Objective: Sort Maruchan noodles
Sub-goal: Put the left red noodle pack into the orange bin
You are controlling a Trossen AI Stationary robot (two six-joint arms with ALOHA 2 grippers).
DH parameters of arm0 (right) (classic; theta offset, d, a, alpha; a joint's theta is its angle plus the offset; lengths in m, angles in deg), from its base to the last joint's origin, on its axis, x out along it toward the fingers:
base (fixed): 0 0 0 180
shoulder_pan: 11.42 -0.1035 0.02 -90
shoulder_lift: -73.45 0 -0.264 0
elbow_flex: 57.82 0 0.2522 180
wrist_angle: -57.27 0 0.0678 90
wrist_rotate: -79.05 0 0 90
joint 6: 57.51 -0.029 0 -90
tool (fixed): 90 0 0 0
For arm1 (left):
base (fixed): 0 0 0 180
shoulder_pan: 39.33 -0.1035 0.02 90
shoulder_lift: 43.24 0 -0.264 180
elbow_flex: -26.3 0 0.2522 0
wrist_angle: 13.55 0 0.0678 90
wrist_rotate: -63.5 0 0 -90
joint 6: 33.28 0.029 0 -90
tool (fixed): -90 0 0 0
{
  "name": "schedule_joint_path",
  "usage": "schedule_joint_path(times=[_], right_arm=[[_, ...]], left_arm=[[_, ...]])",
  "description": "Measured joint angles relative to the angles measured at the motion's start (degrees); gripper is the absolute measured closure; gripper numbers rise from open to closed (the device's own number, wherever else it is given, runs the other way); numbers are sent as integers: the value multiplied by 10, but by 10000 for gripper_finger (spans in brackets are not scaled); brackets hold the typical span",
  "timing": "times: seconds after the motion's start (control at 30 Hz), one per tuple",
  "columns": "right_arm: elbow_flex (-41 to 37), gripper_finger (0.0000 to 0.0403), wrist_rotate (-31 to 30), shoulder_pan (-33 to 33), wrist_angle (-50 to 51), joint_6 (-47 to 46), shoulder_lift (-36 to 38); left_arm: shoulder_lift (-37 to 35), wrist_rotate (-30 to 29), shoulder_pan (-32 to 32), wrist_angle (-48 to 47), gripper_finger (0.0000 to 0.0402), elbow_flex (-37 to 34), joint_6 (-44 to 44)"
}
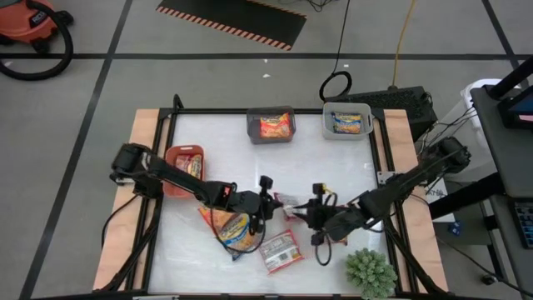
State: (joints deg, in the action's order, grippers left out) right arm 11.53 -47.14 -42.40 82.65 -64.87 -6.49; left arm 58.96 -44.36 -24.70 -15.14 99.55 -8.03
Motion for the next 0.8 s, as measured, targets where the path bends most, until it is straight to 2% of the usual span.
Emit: schedule_joint_path(times=[0.07,0.17,0.33,0.5,0.7,0.8], right_arm=[[0,308,-16,-3,-1,0,17],[0,280,-45,-3,-9,-7,20],[0,223,-86,8,-33,-49,-22],[0,167,-88,36,-101,-70,-77],[0,136,-86,80,-159,-65,-132],[0,131,-35,107,-202,-65,-163]], left_arm=[[-28,-28,-4,-26,399,0,-35],[-72,-41,-19,-83,400,0,-111],[-132,-47,-42,-175,400,0,-241],[-165,-77,-49,-259,400,1,-307],[-174,-78,-46,-303,400,1,-343],[-174,-77,-39,-308,400,1,-357]])
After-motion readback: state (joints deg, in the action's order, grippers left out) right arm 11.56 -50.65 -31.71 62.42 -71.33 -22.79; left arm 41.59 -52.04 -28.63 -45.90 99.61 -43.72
